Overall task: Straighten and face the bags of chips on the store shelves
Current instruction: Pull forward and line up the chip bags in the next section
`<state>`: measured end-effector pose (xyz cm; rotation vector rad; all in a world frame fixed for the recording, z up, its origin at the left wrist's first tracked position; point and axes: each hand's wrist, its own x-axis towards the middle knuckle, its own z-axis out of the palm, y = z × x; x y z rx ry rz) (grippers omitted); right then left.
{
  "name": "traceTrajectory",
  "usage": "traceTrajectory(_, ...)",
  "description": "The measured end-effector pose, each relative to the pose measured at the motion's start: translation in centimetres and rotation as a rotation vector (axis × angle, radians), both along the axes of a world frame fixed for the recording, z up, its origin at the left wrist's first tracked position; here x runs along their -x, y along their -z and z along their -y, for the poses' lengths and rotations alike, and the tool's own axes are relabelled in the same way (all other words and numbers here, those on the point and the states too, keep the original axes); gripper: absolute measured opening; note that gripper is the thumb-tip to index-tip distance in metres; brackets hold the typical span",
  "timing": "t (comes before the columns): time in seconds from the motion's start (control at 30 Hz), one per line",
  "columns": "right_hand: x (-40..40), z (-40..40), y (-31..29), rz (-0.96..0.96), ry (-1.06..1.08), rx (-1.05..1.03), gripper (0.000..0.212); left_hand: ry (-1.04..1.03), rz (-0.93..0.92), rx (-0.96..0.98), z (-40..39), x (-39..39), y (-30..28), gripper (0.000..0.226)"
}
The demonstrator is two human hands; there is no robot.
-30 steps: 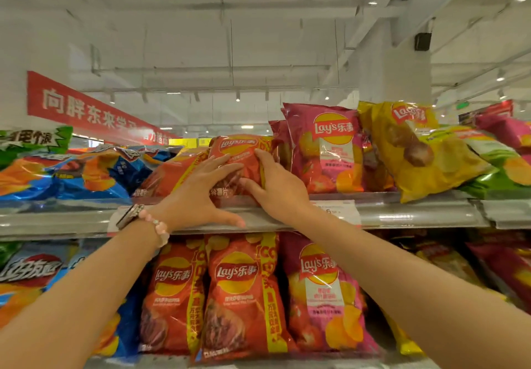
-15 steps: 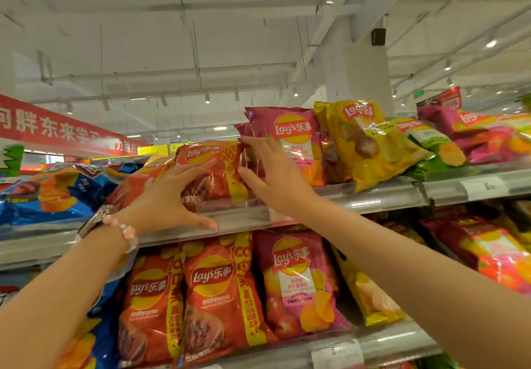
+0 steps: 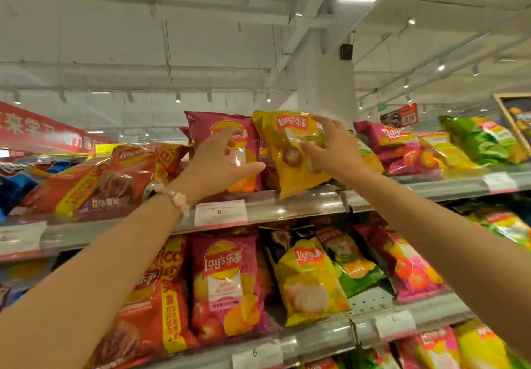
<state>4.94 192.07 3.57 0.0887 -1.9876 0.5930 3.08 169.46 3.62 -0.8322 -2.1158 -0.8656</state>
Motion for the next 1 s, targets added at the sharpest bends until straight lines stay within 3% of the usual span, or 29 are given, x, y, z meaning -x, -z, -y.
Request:
traceTrajectory(0.1, 0.7, -1.7, -0.1, 0.183, -0.191, 0.085, 0.076, 0.053, 0.159, -0.099, -4.3, 0.4, -0.4, 0.075)
traceTrajectory(0.23, 1.1, -3.3, -0.5, 0.298, -0.264, 0.05, 0.079, 0.141, 0.426, -0.263, -8.0, 1.7, -0.6, 0.083)
traceTrajectory(0.5, 2.1, -5.0, 0.4, 0.196, -0.372, -0.025, 0.072, 0.284, 0.597, -0.532, -10.8, 3.1, 0.5, 0.083)
traceTrajectory(0.73, 1.4, -5.2, 1.6, 0.048, -0.472, 0.0, 0.067, 0.344, 0.488, -0.597, -11.0, 2.7, 1.3, 0.109)
traceTrajectory(0.9, 0.8, -5.1, 2.3, -0.022, -0.54, 0.011, 0.065, 0.392, 0.484, -0.652, -11.1, 2.2, 0.5, 0.099)
traceTrajectory(1.0, 0.4, -5.6, 2.1, 0.029, -0.619, 0.005, 0.071, 0.382, 0.452, -0.705, -11.0, 1.8, 0.2, 0.073)
